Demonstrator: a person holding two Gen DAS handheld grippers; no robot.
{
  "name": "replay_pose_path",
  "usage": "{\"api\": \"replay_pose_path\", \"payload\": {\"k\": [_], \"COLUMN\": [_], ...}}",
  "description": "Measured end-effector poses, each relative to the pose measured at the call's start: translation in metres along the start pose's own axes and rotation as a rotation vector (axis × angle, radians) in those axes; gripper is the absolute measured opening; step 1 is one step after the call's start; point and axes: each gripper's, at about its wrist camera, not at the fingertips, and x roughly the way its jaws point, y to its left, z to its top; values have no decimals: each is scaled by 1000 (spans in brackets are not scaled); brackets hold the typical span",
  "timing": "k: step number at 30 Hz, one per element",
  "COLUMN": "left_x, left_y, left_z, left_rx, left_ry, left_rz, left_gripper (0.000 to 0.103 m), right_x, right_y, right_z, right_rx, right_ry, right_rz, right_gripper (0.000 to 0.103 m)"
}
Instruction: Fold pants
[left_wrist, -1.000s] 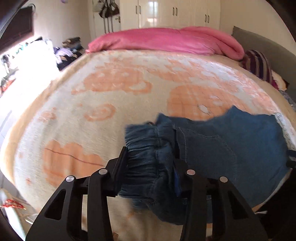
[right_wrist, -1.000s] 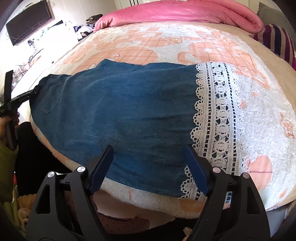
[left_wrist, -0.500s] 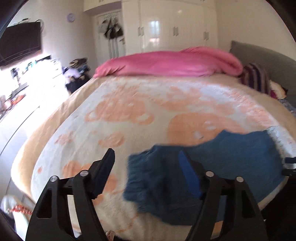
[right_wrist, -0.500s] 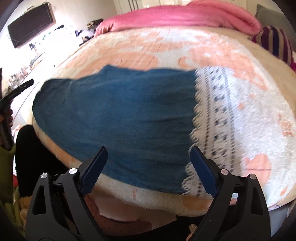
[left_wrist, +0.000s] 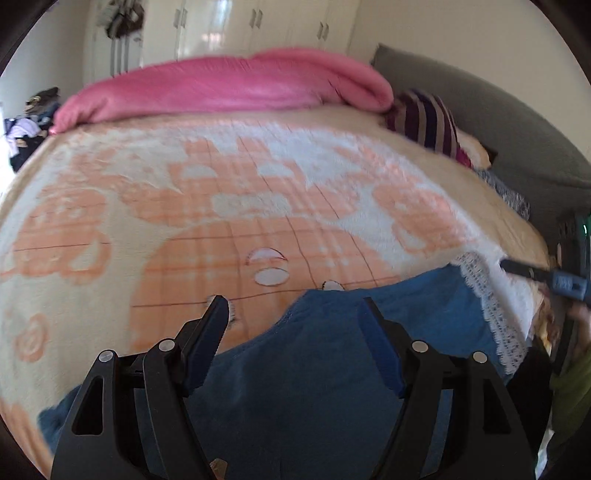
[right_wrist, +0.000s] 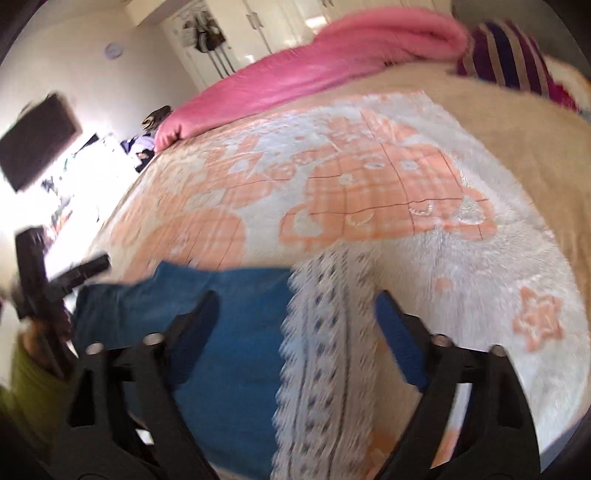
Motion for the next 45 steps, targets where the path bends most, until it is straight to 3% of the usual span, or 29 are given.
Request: {"api": "replay_pose_path", "payload": {"k": [5,10,13,14,15,16,17,19,22,24,28,33,35,38,40,45], "left_x": [45,77,85,87,87,87,87,88,81,70,55,78,85,86,87,69], "left_y": [3,10,13,13,13,12,11,4,-6,-3,-8,-3,-3,-1,3,15], "left_z": [8,3,-2,-3,-3,-3,-4,-7,-7,-1,8,3,2,1,1,1], "left_rx": [8,-18,-27,-26,-27,-30,-32,-14,35,32,95,87,93,85,65,0], "left_ry": [71,112,127,126,126,125,123,122,86,34,-42,20,41,47,49,9], "left_rz": [-25,-66,-82,-95,-107,-129,-147,-165,-132,-126,-45,-29,-20,-5,-7,-35], "left_gripper": [71,71,70,64,57,40,20,12,7,7,6,6,7,14,18,27], "right_x": [33,61,65,64,63,62,59,55,40,31,28,74,86,85,80,39], "right_y": [-21,-25,-24,-24,-22,-22,-18,-14,-10,-5,8,5,1,-7,-15,-26], "right_z": [19,12,4,3,1,0,-2,-4,-4,0,20,25,19,18,17,12], "right_rx": [21,-12,-44,-46,-49,-53,-68,-85,-101,-119,-170,-213,-218,-168,-121,-24], "right_ry": [67,139,128,123,117,114,99,80,21,-14,-43,93,111,87,57,-89], "right_rz": [-15,-31,-44,-40,-21,-11,-24,-19,-3,0,28,-115,-135,-115,-94,-74], "right_gripper": [61,52,48,45,35,28,28,18,14,13,13,13,15,18,27,37]}}
